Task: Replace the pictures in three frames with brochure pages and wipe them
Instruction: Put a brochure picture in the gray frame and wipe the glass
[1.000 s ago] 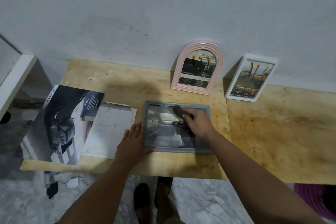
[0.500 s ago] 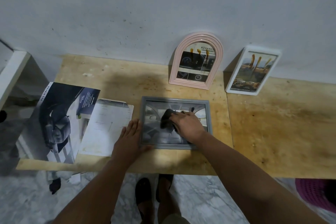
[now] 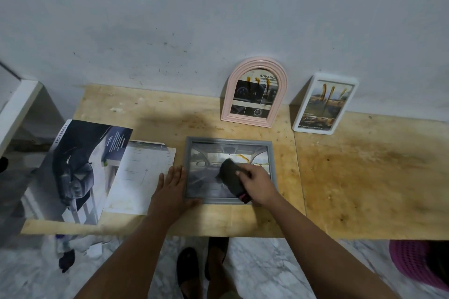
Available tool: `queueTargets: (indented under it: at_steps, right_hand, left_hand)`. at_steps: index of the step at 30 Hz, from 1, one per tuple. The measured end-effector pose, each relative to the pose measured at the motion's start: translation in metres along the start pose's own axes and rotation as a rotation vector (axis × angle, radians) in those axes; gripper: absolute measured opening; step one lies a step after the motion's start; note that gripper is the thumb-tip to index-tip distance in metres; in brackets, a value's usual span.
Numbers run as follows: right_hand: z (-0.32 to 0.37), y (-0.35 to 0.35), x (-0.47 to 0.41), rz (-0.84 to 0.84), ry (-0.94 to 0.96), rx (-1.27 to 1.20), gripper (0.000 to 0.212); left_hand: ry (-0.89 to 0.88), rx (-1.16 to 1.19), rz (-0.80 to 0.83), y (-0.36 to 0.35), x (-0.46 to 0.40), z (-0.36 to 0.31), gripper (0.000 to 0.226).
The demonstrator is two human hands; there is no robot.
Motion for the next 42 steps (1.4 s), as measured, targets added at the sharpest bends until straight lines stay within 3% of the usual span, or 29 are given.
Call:
queueTargets:
  at_steps: [3,6,9,12,15,18,20,22,25,27,34,42]
  right_hand:
    - [-0.038,0.021,0.013,-0.122,-0.351,-0.687,0.022]
    - [-0.06,0.013,0.026,-0.08,-0.604,-1.198,0.038]
    - [-0.064,0.002,0.031,0.028,-0.687,-1.446,0.059]
    - [-0.063,-0.003,0.023,0.037,-0.694,-1.455,0.065]
    - [-0.052,0.002,0.003,-0.035,-0.634,-1.233,0.05]
    - [-0.023,0.014,-0.024,-0.107,-0.448,-0.877,0.039]
    - [0.0,0.027,-0.042,-0.193,-0.251,-0.499,0.022]
    - [0.024,0.032,-0.058,-0.246,-0.018,0.026,0.03]
    - [0.035,-0.003,-0.067,-0.081,0.218,0.624,0.04]
    - [0.021,-0.027,-0.066,0.046,0.241,0.871,0.039]
    - [0.002,-0.043,-0.036,0.03,0.276,0.952,0.037]
    - [-0.006,-0.054,0.017,0.15,0.299,0.818,0.036]
  left_hand:
    - [0.008,-0.017,-0.004,0.004,0.0,-0.003,0.112]
    - [0.025,-0.011,-0.027,0.01,0.001,-0.006,0.114]
    - [0.014,-0.04,-0.045,0.016,0.0,-0.01,0.112]
    - [-0.013,-0.031,-0.042,0.018,-0.004,-0.02,0.109]
    - [-0.009,0.004,-0.019,0.014,-0.009,-0.026,0.11]
    - [0.018,0.061,0.004,0.008,-0.013,-0.024,0.119]
    - [0.019,0.106,0.015,0.004,-0.015,-0.022,0.127]
    - [0.007,0.138,0.027,0.002,-0.016,-0.021,0.135]
    - [0.003,0.139,0.031,-0.002,-0.015,-0.019,0.139]
    - [0.009,0.13,0.032,-0.004,-0.017,-0.019,0.139]
    - [0.02,0.132,0.05,-0.005,-0.016,-0.019,0.137]
    - [0.024,0.167,0.028,-0.003,-0.014,-0.019,0.136]
Point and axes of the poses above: each hand's wrist, its own x-axis away from the middle knuckle, its own y-axis out of the back of the hand, z = x × y, the point moved 9 cm from there along -x, towards the middle knuckle, and after that the axes turned 2 degrees about -z, right-handed, at the moved point
